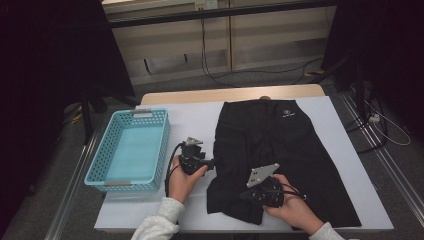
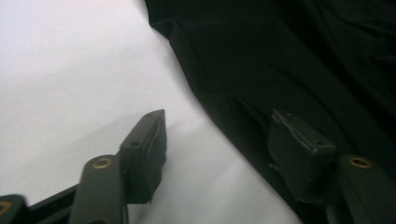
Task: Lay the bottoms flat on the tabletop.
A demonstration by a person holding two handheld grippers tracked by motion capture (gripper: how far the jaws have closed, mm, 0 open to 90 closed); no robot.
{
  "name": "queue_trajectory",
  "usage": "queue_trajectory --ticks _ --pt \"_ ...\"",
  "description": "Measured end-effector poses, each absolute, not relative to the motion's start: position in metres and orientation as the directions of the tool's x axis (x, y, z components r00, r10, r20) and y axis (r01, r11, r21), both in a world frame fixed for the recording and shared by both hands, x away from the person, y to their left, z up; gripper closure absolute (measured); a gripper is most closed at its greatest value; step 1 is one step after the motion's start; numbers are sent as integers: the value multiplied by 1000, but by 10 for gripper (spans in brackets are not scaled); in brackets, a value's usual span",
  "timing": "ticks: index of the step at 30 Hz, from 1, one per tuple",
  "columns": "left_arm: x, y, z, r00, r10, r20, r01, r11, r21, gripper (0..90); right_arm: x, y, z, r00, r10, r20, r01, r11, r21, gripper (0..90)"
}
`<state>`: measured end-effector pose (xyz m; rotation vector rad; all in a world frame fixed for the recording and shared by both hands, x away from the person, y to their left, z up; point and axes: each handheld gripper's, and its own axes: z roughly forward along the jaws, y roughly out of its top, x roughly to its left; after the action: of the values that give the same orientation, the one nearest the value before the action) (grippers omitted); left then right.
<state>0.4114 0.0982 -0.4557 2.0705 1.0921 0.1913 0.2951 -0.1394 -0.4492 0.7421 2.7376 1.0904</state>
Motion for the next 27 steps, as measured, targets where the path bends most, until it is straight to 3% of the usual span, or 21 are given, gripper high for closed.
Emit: queue_trajectory --ticks 2,6,12,14,21,27 --pt "412 94 -456 621 758 -200 636 -338 694 433 293 -139 -450 -870 486 81 410 623 666 885" --pt "414 86 -455 619 756 -213 649 -339 681 565 293 -141 -451 -873 482 80 406 624 667 900" --pt "417 78 -458 623 742 -248 663 -332 671 838 293 -142 -452 -872 482 79 406 624 668 900" --pt "418 79 -456 623 736 -266 675 -333 658 892 293 -142 -452 -872 482 80 406 623 669 899" --pt "430 93 -443 601 748 -282 678 -291 675 900 297 -140 -451 -871 486 64 397 621 676 874" --pt "436 109 -436 580 759 -297 675 -244 696 900 297 -143 -451 -862 506 38 393 618 681 784"
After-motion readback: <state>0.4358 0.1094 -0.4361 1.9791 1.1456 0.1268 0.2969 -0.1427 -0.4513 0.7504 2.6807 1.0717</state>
